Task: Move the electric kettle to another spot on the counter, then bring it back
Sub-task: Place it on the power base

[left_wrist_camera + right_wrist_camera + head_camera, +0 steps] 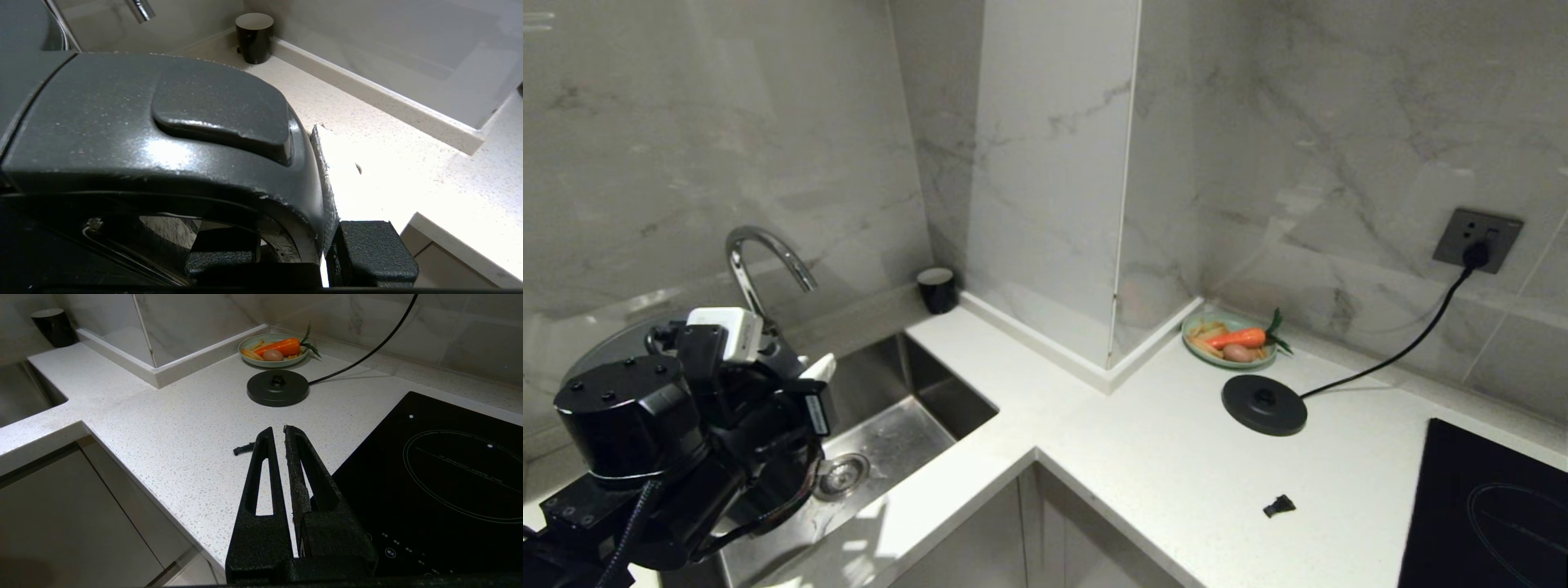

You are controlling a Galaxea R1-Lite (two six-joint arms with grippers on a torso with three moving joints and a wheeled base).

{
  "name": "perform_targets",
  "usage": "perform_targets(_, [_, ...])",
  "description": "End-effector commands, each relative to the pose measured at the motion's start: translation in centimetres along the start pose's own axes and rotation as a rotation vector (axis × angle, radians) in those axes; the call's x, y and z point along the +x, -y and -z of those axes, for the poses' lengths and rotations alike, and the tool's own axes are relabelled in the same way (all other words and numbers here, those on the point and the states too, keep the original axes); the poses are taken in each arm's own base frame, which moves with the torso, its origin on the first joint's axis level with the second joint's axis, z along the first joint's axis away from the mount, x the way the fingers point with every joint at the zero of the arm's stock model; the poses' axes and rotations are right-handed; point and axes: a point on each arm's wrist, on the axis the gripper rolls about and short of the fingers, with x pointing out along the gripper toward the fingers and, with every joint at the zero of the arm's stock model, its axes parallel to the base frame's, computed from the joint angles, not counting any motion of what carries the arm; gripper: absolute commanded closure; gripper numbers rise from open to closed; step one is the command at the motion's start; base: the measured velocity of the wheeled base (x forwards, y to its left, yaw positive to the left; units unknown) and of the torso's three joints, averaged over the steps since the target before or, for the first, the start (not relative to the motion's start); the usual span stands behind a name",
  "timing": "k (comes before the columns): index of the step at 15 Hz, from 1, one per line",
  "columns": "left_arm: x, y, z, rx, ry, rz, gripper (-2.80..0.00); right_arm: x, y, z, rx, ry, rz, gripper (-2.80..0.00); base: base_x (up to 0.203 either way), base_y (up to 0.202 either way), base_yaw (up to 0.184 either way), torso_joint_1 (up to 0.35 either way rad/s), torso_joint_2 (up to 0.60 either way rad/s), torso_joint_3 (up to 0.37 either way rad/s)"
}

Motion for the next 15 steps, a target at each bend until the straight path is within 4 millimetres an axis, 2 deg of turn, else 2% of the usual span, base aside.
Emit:
perform_targets(1, [-0.09, 0.27, -0.04, -0.001, 0.006, 0.011, 0.00, 0.00, 0.00, 0.00, 0.000, 0.000, 0.000, 0.00, 0.000, 0.000, 0.000, 0.000, 0.00, 0.000])
perform_targets(4, [-0.23, 0.27, 0.10, -0.003, 0.000, 0.012, 0.00, 0.00, 0.00, 0.00, 0.000, 0.000, 0.001, 0.00, 0.000, 0.000, 0.000, 0.000, 0.00, 0.000])
perform_targets(6, [-0.24, 0.28, 0.04, -0.011, 0.002, 0.014, 0.00, 0.00, 0.00, 0.00, 0.000, 0.000, 0.000, 0.00, -0.005, 0.002, -0.095, 0.005, 0.01, 0.005])
perform_targets(15, [-0.57, 0.78, -0.11, -0.013, 0.010, 0.037, 0.00, 0.00, 0.00, 0.00, 0.000, 0.000, 0.000, 0.00, 0.003, 0.007, -0.176, 0.001, 0.01, 0.005])
